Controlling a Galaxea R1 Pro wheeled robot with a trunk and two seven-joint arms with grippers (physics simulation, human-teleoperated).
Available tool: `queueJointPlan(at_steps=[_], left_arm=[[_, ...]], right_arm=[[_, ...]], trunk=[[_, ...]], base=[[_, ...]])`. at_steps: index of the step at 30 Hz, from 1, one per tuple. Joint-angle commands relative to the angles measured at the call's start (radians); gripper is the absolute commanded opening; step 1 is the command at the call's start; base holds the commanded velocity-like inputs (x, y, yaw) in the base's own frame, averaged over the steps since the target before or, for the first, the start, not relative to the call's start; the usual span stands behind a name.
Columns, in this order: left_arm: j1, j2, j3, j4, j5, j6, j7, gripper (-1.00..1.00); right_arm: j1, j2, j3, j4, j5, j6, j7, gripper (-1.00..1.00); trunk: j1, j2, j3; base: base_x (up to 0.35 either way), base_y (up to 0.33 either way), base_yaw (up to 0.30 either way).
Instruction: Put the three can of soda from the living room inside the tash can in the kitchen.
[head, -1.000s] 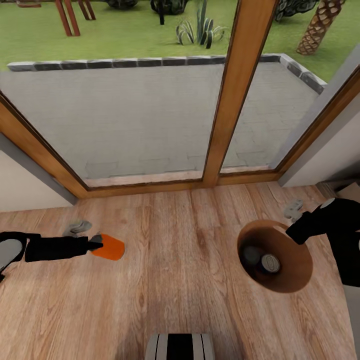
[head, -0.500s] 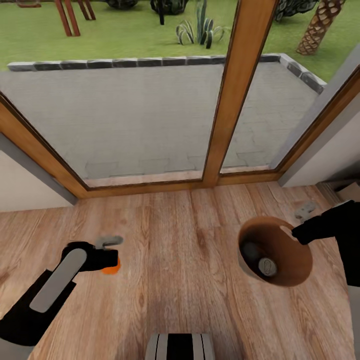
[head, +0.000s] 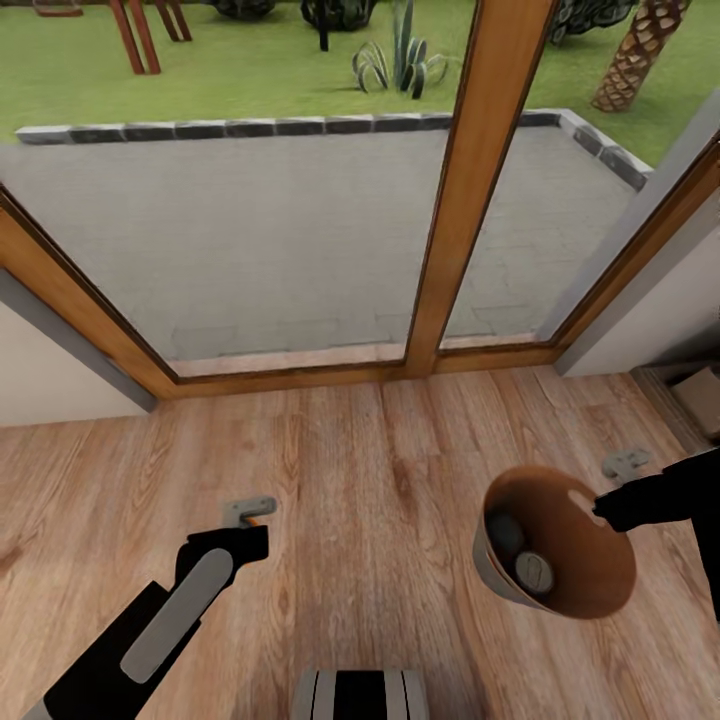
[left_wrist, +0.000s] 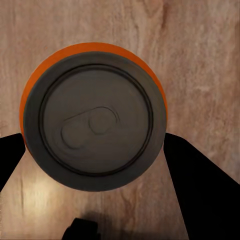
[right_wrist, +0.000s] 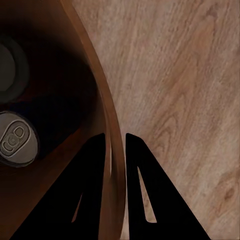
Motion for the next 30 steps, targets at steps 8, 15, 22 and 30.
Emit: queueJointPlan(at_steps=[8, 15, 22, 30], left_arm=[[0.001, 0.000, -0.018, 0.003, -0.001, -0.004, 0.008, -1.00], [0.002, 0.000, -0.023, -0.003, 0.000, -0.002, 0.003, -1.00], [0.002, 0.000, -0.074, -0.020, 0.002, 0.005, 0.001, -1.00], [0.002, 0.000, -0.086, -0.020, 0.008, 0.006, 0.000, -1.00]], right_arm=[[0.014, 0.019, -0.001, -0.001, -0.004, 0.003, 0.005, -1.00], [0.050, 0.047, 0.000, -0.003, -0.003, -0.001, 0.005, -1.00], [0.059, 0.065, 0.001, -0.005, -0.003, 0.001, 0.005, -1.00], [0.060, 0.100, -0.003, -0.005, -0.002, 0.004, 0.005, -1.00]], trunk=[[-0.031, 0.056, 0.025], [-0.058, 0.105, 0.047], [-0.084, 0.154, 0.069], [-0.115, 0.210, 0.094]], base=[[0.000, 0.000, 0.000], [0.000, 0.000, 0.000], [0.000, 0.000, 0.000], [0.000, 0.000, 0.000]])
